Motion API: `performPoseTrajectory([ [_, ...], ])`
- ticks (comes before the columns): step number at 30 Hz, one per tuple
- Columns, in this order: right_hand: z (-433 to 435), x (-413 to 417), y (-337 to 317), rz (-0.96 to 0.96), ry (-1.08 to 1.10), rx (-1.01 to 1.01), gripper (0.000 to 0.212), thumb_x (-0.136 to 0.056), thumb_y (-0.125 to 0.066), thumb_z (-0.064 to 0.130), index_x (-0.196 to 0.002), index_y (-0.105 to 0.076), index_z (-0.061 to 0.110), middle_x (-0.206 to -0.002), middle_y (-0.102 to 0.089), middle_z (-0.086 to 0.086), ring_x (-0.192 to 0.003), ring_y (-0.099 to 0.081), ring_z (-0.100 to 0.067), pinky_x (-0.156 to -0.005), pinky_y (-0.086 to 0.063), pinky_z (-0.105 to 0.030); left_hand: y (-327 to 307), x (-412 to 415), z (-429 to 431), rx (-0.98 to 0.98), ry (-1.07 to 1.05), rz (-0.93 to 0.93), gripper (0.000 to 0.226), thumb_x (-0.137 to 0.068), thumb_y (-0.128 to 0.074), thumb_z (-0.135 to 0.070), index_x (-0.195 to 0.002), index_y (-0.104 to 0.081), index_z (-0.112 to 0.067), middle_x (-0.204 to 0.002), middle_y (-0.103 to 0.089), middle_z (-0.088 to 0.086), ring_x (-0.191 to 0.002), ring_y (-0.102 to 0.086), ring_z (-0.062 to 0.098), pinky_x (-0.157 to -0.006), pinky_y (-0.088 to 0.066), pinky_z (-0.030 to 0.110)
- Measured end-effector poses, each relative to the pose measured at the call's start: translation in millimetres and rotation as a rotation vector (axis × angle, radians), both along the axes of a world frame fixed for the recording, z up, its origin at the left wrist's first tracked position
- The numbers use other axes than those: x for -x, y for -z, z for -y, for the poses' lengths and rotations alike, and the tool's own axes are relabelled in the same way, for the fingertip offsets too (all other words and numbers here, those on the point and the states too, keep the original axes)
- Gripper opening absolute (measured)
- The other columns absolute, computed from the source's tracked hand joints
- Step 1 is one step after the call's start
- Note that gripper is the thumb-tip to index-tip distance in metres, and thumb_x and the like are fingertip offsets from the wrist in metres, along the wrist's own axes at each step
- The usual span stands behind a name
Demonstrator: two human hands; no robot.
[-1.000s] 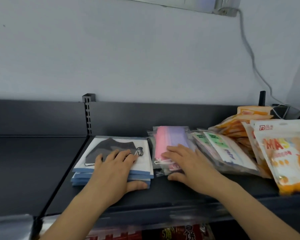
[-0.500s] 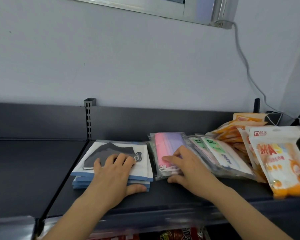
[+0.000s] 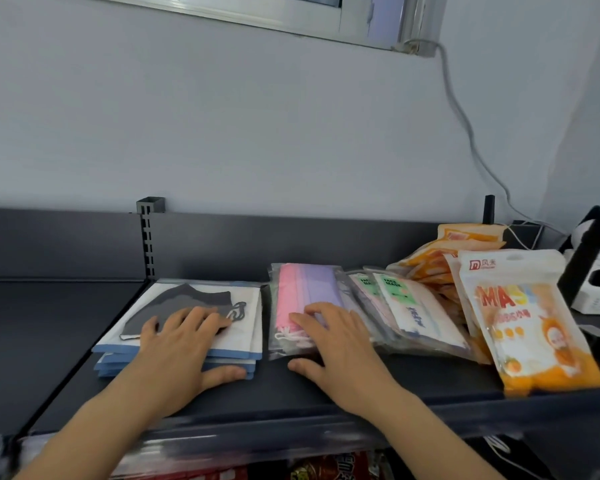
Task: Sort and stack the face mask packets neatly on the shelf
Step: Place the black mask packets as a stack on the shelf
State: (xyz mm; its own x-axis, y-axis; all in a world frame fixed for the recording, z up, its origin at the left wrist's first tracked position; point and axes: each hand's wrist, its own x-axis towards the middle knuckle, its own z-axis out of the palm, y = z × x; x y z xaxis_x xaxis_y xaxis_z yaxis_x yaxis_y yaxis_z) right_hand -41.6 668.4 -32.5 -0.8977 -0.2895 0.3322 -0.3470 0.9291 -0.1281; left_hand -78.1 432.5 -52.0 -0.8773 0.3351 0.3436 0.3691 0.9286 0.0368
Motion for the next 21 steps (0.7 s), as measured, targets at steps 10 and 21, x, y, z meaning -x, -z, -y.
performPoseTrajectory([
  [10, -2, 1, 6, -0.045, -0.014, 0.012, 0.056, -0.093, -0.05, 0.037, -0.143, -0.027, 0.032, -0.147, -0.021, 0.005, -0.138, -0.014, -0.017, -0.117, -0.003, -0.044, -3, 0, 1, 0.004, -0.026, -0.002, 0.119, -0.044, 0.005, -0.1, -0.132, -0.043, -0.037, -0.136, -0.043, -0.015, -0.129, -0.04, 0.015, -0.105, -0.03, 0.046],
  [21, 14, -9, -3, -0.135, 0.031, 0.069, 0.066, -0.081, -0.044, 0.067, -0.137, -0.039, 0.033, -0.141, -0.031, 0.01, -0.133, -0.024, -0.011, -0.114, -0.017, -0.033, -23, -4, 73, -0.386, -0.085, 0.046, 0.093, -0.072, -0.037, -0.078, -0.146, -0.03, -0.022, -0.15, -0.035, 0.003, -0.137, -0.033, 0.023, -0.113, -0.027, 0.035],
])
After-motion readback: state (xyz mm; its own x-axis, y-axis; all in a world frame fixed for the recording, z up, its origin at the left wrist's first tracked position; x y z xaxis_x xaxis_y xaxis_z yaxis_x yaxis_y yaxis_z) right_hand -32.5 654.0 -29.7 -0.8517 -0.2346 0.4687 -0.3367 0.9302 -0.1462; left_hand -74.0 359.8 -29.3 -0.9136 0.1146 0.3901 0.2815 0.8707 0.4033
